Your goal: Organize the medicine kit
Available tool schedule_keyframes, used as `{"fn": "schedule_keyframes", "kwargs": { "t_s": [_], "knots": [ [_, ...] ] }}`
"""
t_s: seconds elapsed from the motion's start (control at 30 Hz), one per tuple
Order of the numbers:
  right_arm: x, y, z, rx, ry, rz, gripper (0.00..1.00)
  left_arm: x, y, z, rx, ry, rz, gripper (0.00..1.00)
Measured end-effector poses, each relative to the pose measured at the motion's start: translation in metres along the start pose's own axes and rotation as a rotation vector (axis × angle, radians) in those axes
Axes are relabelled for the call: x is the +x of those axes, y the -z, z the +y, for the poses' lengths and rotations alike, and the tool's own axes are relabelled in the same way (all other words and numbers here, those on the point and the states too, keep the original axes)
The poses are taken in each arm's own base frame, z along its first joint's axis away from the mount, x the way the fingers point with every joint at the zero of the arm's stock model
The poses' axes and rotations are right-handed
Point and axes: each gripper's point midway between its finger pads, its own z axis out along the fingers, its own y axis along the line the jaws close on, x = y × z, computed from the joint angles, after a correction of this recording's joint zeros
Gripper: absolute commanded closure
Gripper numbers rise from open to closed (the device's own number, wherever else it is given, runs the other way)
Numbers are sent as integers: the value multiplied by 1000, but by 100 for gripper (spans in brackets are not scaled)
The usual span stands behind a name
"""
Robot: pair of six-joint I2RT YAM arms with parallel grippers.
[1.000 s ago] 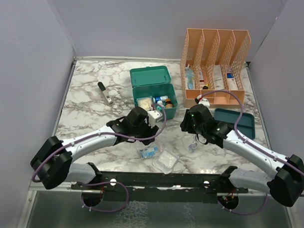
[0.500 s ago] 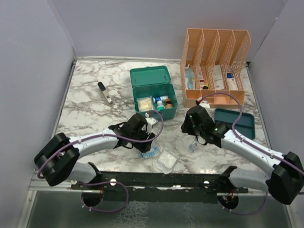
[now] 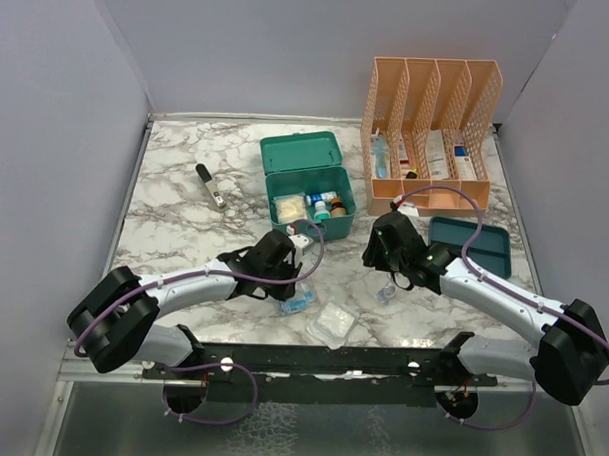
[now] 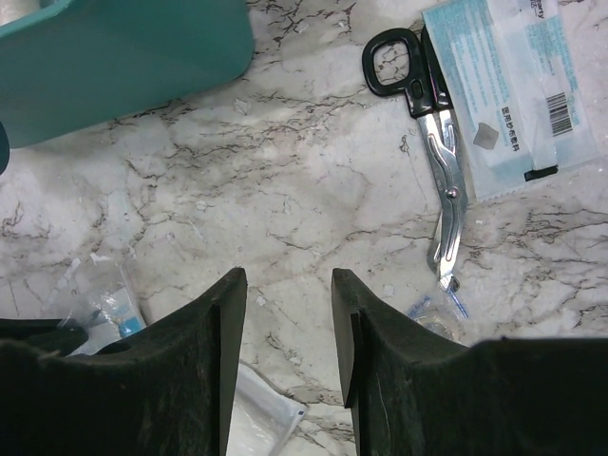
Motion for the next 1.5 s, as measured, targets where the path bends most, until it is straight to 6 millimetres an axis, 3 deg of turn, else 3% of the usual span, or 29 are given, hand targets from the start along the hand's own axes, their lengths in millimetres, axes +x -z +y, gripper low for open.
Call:
{"fn": "schedule_keyframes", "kwargs": {
  "t_s": [0.17,0.33,0.53,0.63,0.77,0.93,1.17,1.3,1.5],
  "knots": [
    [0,0,0,0,0,-1,59,-4,5,8,-53,1,-19,96],
    [-1,0,1,-4,0,-3,59,-16,22,9,-69,-11,-82,100],
    [-15,9,14,-77,22,-54,57,-53,61,-7,-19,-49,-280,100],
    [-34,23,30,-152,20,-110,54,-74,81,-15,5,-66,-379,100],
    [-75,54,64,-305,-8,-222,50,-114,108,-23,-2,-69,-494,100],
    [-126,103,105,-508,-26,-379,44,-183,152,-28,-49,-31,-674,100],
    [-171,143,140,-687,-87,-534,41,-273,209,-14,-74,149,-943,100],
    [-189,149,163,-768,-142,-556,39,-305,230,-5,-34,277,-1054,100],
    [-208,160,193,-869,-165,-553,35,-323,253,2,63,434,-1141,100]
  ]
}}
